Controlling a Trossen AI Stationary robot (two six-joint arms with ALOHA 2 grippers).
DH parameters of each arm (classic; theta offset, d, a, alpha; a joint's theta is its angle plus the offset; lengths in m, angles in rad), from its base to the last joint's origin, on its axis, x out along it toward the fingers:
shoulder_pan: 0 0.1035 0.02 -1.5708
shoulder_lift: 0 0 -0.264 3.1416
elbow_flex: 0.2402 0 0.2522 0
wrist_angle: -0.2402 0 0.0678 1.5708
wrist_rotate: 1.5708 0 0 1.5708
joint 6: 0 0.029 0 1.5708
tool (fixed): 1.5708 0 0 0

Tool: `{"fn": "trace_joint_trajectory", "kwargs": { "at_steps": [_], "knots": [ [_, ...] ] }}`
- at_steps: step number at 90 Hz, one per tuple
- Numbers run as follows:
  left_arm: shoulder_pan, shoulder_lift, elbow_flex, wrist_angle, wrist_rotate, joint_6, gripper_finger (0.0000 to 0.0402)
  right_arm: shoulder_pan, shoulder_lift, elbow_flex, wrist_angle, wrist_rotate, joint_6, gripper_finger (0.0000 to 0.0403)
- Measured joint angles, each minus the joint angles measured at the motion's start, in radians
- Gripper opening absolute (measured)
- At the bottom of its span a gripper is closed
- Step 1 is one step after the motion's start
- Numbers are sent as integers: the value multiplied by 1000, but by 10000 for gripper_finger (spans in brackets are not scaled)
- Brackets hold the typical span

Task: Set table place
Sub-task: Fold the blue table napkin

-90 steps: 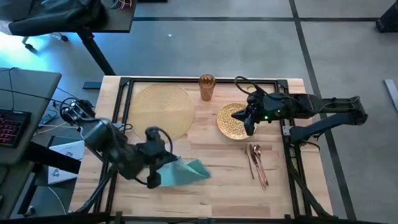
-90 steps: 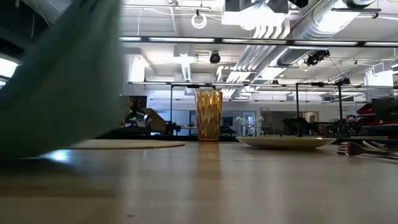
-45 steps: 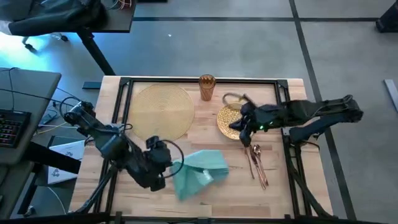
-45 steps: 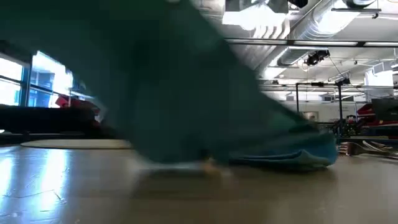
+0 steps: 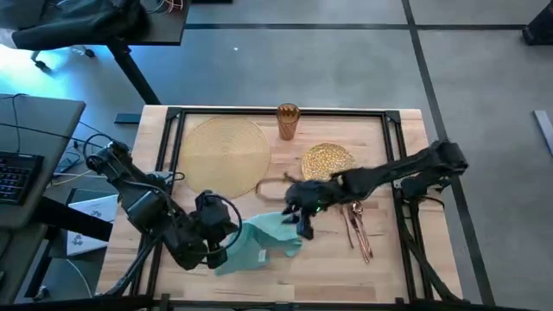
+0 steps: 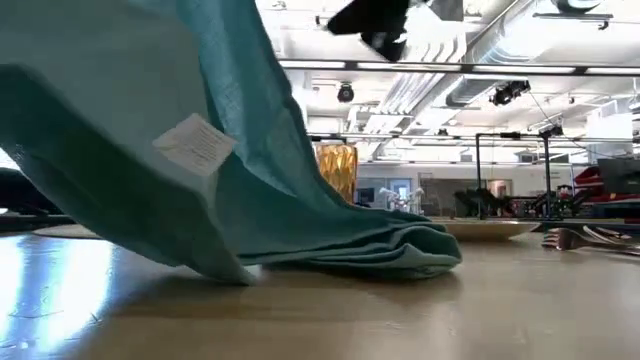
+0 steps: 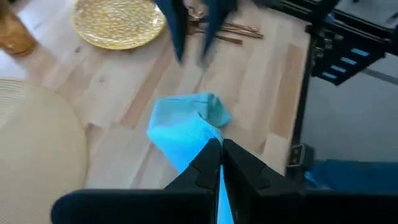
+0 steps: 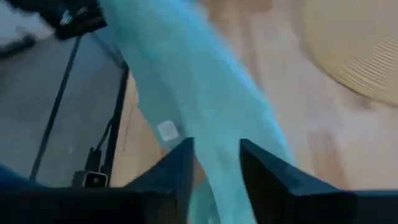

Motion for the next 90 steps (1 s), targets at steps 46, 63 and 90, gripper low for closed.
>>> {"fn": "trace_joint_trajectory", "kwargs": {
  "at_steps": [46, 63, 90],
  "knots": [
    [30, 0, 0, 29, 40, -27, 0, 138, 270, 0, 244, 471, 107, 270],
    [29, 0, 4, 74, 57, -35, 0, 137, 299, 0, 231, 635, 218, 251],
    [-14, 0, 195, 40, -128, 70, 0, 75, 132, 10, -128, 666, 284, 28]
  ]
}}
